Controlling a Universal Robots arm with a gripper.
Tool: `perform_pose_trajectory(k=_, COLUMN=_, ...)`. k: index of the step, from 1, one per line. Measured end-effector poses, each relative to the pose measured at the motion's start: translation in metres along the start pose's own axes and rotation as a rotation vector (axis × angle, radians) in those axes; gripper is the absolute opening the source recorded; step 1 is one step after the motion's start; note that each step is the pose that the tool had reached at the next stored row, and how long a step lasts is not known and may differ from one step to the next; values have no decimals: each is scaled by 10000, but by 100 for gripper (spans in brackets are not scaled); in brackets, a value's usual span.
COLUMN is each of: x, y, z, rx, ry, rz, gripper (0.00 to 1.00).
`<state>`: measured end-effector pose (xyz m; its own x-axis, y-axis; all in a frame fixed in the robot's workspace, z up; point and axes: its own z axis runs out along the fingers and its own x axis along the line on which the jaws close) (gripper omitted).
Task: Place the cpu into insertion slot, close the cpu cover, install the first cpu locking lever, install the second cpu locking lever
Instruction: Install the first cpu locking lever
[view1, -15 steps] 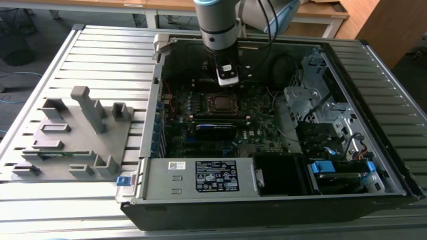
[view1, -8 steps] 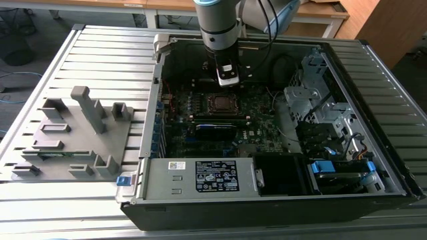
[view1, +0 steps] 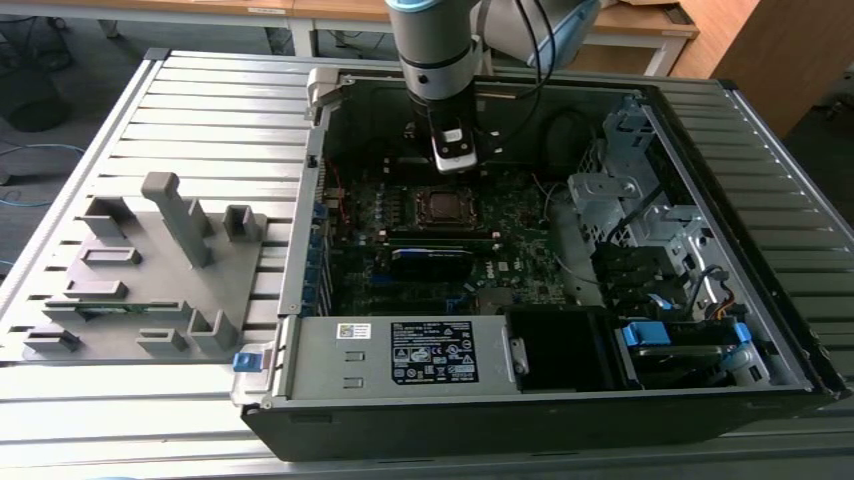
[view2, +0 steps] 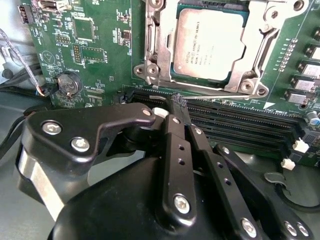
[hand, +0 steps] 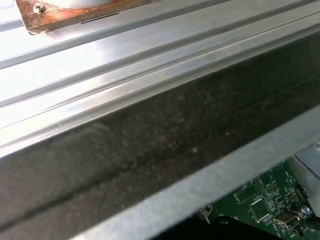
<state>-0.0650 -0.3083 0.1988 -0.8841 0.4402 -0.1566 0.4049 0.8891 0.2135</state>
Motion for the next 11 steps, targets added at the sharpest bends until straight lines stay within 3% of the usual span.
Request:
perform_pose_trajectory(k=4, x=2, y=-2, z=5, rx=-30, ry=-26, rz=-1, gripper=11)
perform_pose_trajectory(k=11, x=24, y=-9, z=4, rx=-63, ry=-14, rz=7, gripper=11)
